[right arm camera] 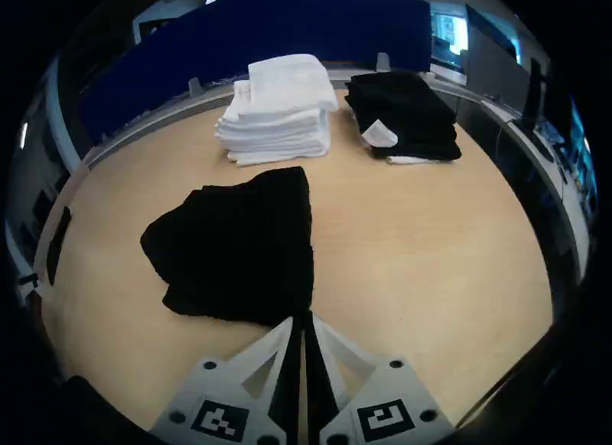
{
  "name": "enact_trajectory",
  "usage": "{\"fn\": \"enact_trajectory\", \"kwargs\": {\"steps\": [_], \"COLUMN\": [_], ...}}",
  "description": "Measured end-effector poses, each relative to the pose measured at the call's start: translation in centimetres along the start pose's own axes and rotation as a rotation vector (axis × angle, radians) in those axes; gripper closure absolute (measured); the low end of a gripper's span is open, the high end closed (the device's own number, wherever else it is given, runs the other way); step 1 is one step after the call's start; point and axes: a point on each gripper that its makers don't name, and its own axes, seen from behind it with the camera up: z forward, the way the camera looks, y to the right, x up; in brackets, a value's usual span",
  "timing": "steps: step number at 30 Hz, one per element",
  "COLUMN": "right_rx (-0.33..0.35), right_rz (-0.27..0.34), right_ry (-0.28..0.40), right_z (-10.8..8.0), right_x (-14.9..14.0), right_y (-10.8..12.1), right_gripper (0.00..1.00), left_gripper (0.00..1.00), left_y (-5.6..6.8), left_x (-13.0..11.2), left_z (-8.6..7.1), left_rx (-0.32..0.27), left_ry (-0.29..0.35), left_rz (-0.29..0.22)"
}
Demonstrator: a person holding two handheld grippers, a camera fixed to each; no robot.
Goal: Fold towel
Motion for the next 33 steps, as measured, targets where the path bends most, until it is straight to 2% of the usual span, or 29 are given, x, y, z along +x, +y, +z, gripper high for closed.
{"fn": "enact_trajectory", "kwargs": {"steps": [4, 6, 8, 10, 12, 14, 18, 24, 33], "right_rx": [-0.012, -0.02, -0.033, -0.046, -0.062, -0.065, -0.067, -0.068, -0.048], "right_rz": [0.003, 0.005, 0.006, 0.006, 0.004, -0.001, -0.009, -0.013, -0.046], "right_ry": [-0.002, 0.0, 0.009, 0.018, 0.028, 0.041, 0.062, 0.083, 0.145], "right_z": [0.1, 0.1, -0.2, -0.6, -1.0, -1.4, -1.9, -2.0, -2.0], "right_x": [-0.1, -0.1, 0.0, 0.1, 0.1, 0.3, 0.8, 1.7, 5.1], "right_y": [0.3, 0.5, 0.6, 0.8, 1.0, 0.8, 0.4, -0.1, -2.3], "right_gripper": [0.95, 0.9, 0.8, 0.54, 0.39, 0.31, 0.27, 0.0, 0.0], "left_gripper": [0.1, 0.1, 0.1, 0.1, 0.1, 0.1, 0.1, 0.1, 0.1], "left_y": [-0.1, -0.1, -0.1, -0.1, -0.2, -0.3, -0.3, -0.3, -0.8], "left_x": [0.0, 0.1, 0.1, 0.2, 0.3, 0.4, 0.5, 0.6, 0.8], "left_z": [0.0, 0.0, 0.0, 0.0, -0.1, 0.0, 0.1, 0.0, -0.3], "left_rx": [0.0, 0.0, -0.001, -0.002, -0.003, -0.003, -0.006, -0.01, -0.009], "left_ry": [-0.001, -0.002, -0.001, 0.0, 0.002, 0.003, 0.005, 0.009, 0.013], "left_rz": [0.004, 0.007, 0.008, 0.007, 0.005, 0.003, 0.003, 0.004, -0.001]}}
